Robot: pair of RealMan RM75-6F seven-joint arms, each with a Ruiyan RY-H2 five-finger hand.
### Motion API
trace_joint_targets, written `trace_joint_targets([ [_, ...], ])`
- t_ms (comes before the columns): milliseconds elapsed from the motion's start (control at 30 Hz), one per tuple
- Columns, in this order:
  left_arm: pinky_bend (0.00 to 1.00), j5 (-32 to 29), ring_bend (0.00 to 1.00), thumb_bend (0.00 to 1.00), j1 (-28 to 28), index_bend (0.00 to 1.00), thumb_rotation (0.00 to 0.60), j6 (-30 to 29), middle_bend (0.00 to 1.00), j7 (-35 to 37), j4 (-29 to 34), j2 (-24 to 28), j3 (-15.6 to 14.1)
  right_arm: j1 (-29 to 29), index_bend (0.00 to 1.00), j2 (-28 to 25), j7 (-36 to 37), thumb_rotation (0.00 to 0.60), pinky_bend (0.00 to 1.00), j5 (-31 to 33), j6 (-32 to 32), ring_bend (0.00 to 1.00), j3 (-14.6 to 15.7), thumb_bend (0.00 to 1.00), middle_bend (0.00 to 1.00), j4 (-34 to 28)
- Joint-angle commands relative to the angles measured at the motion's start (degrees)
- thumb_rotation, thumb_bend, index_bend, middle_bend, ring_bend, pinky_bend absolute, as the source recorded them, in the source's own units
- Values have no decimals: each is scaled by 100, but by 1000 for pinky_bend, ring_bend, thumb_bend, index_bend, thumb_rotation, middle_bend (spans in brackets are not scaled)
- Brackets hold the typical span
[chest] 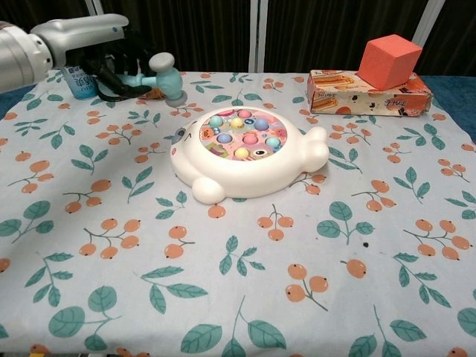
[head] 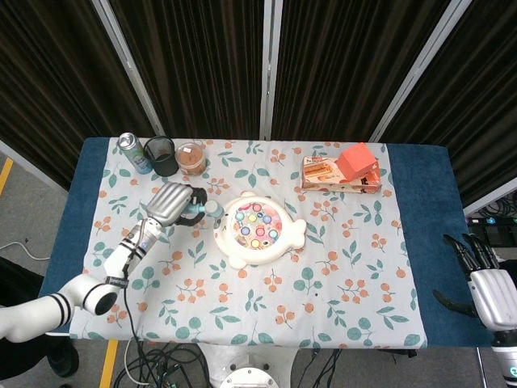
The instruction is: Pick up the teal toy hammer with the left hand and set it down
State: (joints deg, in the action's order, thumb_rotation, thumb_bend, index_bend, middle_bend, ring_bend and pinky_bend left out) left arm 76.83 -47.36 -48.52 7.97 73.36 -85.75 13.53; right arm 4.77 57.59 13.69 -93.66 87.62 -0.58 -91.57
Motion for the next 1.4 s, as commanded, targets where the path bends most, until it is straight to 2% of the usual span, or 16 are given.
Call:
trace_joint_targets([
  [33, 561, -86, 519, 613, -344, 680, 600, 377, 633, -303, -106, -112, 83, -10, 23, 1, 14, 600, 25, 0, 8, 0, 6, 76, 180, 12],
  [200, 561, -545, 519, 615, -714, 680, 600, 940, 633, -860, -208, -193, 116, -40, 23, 20, 74, 600, 25, 19, 26, 0, 17, 75, 180, 66],
  [467, 570, -1115, 524, 627, -898, 680, 600, 1096, 635, -1151, -132, -152, 216, -57, 24, 37, 161, 600, 25, 44, 32, 0, 13, 76, 180, 149],
  [667, 572, -1467, 524, 631, -1108, 680, 600, 1347, 636, -1495, -189, -195, 113, -55, 24, 53, 208, 600, 25, 74, -1, 0, 11, 75, 180, 190],
  [867, 575, -1750, 524, 632, -1222, 682, 600, 1368, 637, -1772, -209, -236, 19, -66, 24, 58, 237, 600, 25, 91, 1, 0, 10, 75, 180, 215],
  [1133, 577, -1867, 524, 632, -1215, 683, 600, 1178, 637, -1791, 263, 95, 76, -74, 23, 70, 243, 600, 24, 88, 16, 0, 1, 75, 180, 223],
  [1400, 579, -2195, 524, 632, -1437, 683, 600, 1451, 637, -1951, -105, -181, -102, -82, 24, 74, 262, 600, 24, 124, -11, 0, 2, 74, 181, 238],
])
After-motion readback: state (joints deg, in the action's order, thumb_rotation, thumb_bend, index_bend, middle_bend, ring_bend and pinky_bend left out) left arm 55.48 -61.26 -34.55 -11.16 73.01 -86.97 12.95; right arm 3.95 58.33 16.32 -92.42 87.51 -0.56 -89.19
